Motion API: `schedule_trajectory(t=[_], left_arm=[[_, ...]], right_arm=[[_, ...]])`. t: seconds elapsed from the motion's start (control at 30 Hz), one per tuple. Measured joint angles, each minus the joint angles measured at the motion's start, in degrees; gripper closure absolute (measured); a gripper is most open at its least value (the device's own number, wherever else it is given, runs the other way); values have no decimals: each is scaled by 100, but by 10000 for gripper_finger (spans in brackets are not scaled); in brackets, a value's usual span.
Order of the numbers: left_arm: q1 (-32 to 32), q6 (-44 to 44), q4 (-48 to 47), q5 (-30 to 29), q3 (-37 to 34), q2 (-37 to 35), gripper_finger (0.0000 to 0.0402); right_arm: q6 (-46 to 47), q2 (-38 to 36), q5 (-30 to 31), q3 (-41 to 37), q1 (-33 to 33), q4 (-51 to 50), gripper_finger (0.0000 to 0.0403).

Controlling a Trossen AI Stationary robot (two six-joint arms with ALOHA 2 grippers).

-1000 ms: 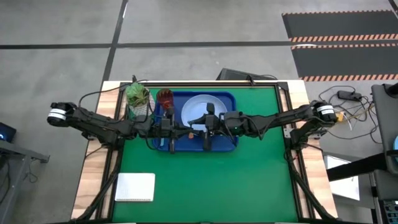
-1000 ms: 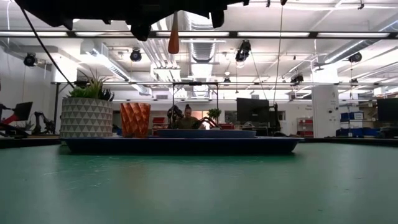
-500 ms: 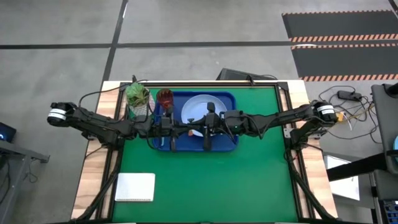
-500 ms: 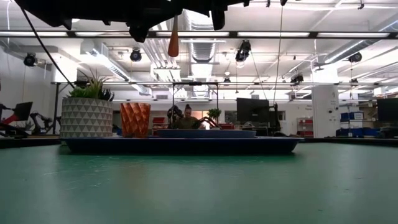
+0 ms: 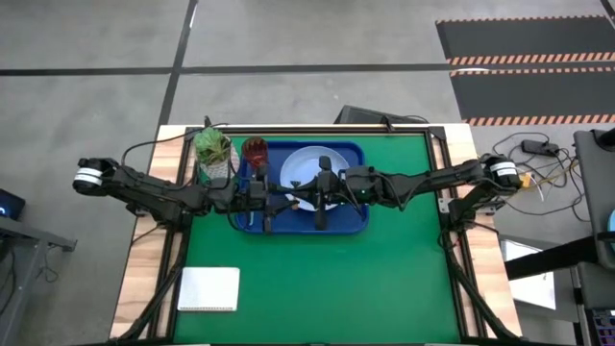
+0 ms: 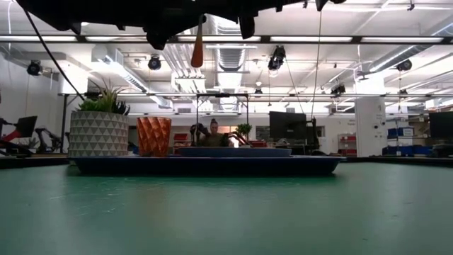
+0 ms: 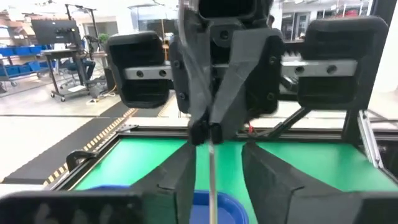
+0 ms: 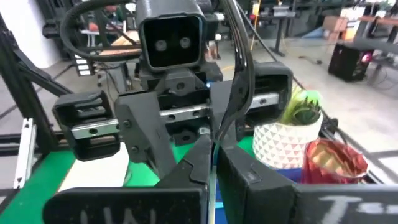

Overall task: Pick and place plate/cup/fork/spoon on tray
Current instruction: Put the orange fork on the blue tray to the right of the blue plate

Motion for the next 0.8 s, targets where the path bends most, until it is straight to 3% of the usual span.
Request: schedule_trajectory(t=[0.23, 0.43, 0.6, 0.8], left_arm=[[0, 37, -1287, -176, -7, -462, 272], [2, 13, -1707, -452, -67, -940, 272], [2, 12, -1738, -450, -119, -1089, 272], [2, 15, -1729, -451, -120, -1098, 272]], right_arm=[[562, -476, -644, -4, -769, -1428, 394], [1289, -871, -2218, -113, -2024, -3327, 394], [1928, -869, -3388, -904, -2898, -3481, 394], [2383, -902, -3681, -1917, -3508, -2990, 394]])
